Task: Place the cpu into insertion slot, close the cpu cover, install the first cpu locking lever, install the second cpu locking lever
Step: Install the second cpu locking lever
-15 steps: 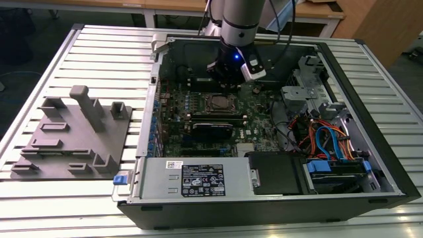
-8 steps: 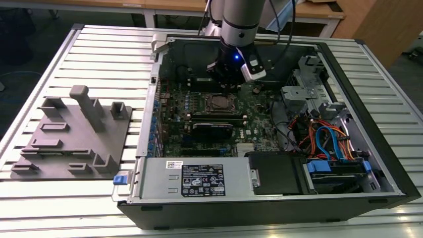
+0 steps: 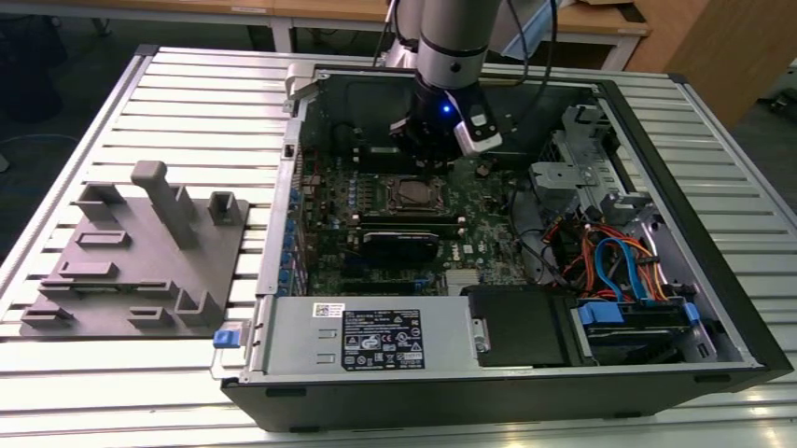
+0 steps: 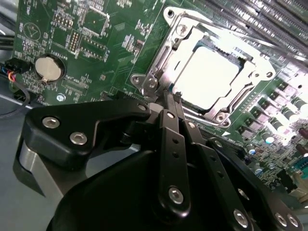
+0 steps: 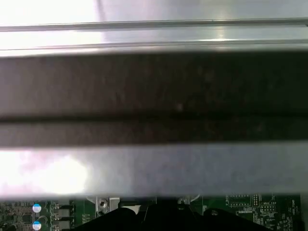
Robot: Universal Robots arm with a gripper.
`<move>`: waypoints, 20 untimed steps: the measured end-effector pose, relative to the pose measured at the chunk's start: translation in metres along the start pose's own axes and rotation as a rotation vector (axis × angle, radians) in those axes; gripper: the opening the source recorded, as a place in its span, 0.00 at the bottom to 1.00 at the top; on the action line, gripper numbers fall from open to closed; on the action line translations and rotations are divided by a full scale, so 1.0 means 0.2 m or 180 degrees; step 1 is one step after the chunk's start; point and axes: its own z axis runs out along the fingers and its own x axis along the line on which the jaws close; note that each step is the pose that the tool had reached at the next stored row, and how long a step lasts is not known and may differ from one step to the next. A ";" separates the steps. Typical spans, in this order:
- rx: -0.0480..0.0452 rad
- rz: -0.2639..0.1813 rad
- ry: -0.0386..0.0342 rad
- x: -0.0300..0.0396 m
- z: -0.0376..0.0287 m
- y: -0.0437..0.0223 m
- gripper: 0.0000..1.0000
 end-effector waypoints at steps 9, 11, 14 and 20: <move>0.0000 0.0000 0.0000 0.000 0.000 -0.010 0.10; 0.0000 0.0000 0.0000 0.000 0.000 -0.011 0.10; 0.0000 0.0000 0.0000 -0.001 -0.001 -0.017 0.10; 0.0000 0.0000 0.0000 -0.001 -0.028 -0.017 0.10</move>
